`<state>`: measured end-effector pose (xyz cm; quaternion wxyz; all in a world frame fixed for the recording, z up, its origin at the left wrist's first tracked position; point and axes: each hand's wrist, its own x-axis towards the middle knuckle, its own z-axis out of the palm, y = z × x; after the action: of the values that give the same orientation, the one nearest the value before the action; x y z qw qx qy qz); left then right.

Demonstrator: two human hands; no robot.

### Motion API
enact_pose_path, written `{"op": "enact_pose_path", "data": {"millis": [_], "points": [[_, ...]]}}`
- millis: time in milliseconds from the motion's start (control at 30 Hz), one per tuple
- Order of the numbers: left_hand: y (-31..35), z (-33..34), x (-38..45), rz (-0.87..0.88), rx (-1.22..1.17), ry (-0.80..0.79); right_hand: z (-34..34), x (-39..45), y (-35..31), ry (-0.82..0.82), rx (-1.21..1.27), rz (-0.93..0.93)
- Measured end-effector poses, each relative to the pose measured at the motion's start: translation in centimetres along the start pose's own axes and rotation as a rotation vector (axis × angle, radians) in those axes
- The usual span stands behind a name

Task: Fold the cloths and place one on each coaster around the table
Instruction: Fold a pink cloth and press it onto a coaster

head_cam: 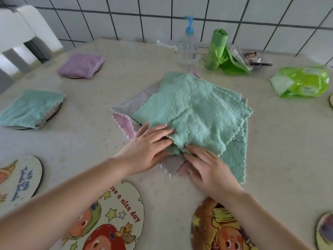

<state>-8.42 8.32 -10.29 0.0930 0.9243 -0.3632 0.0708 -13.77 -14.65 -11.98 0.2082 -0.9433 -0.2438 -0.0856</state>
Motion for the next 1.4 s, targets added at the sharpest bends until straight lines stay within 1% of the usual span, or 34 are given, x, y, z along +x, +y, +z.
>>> {"op": "enact_pose_path", "data": {"millis": [67,167,300,400,467,533,667,733,833,900,967,1067,1133,1200,1267,1300,1333,1400], "points": [[-0.1,0.5,0.2,-0.001,-0.050,0.091,0.0,-0.4,1.0,0.073,0.004,-0.037],[-0.1,0.5,0.6,-0.011,-0.130,0.190,-0.7,-0.1,1.2,0.160,0.076,0.001],[0.0,-0.8,1.3,0.000,-0.144,0.297,-3.2,1.3,0.4,0.269,0.101,0.021],[1.9,-3.0,1.0,-0.074,-0.172,0.435,-6.1,1.2,-1.4,0.325,0.054,0.037],[3.1,-4.8,0.8,-0.111,-0.127,0.507,-8.7,0.9,-2.9,0.358,0.032,0.012],[4.2,-6.7,0.6,-0.045,-0.010,0.582,-11.5,0.7,-4.0,0.412,0.006,-0.015],[6.6,-10.6,-0.4,0.002,0.016,0.777,-16.1,0.1,-5.8,0.538,0.028,-0.037],[7.6,-12.4,-1.0,-0.005,0.069,0.804,-17.6,-0.2,-6.6,0.567,0.058,-0.069],[7.7,-14.9,-1.3,-0.060,0.088,0.754,-19.4,-0.2,-6.9,0.590,0.070,-0.090],[6.8,-16.2,-1.3,-0.102,0.123,0.726,-20.4,-0.2,-6.9,0.624,0.097,-0.081],[5.6,-17.0,-2.0,-0.148,0.133,0.731,-21.2,0.1,-6.9,0.657,0.151,-0.043],[3.4,-17.4,-3.5,-0.309,0.013,0.728,-22.0,1.2,-6.4,0.648,0.181,0.048],[2.0,-17.6,-4.5,-0.405,-0.131,0.711,-22.2,2.3,-5.8,0.612,0.153,0.126],[1.0,-17.9,-5.1,-0.456,-0.357,0.713,-21.9,3.4,-5.6,0.493,0.139,0.222],[0.3,-18.4,-5.6,-0.501,-0.540,0.799,-21.2,4.4,-6.1,0.316,0.156,0.313],[0.0,-18.6,-5.8,-0.517,-0.590,0.859,-20.8,4.9,-6.5,0.287,0.188,0.319],[0.0,-19.0,-6.0,-0.525,-0.628,0.914,-20.6,5.4,-7.0,0.315,0.251,0.307],[0.3,-20.0,-6.3,-0.502,-0.664,1.000,-20.6,6.0,-8.1,0.460,0.379,0.252]]}}
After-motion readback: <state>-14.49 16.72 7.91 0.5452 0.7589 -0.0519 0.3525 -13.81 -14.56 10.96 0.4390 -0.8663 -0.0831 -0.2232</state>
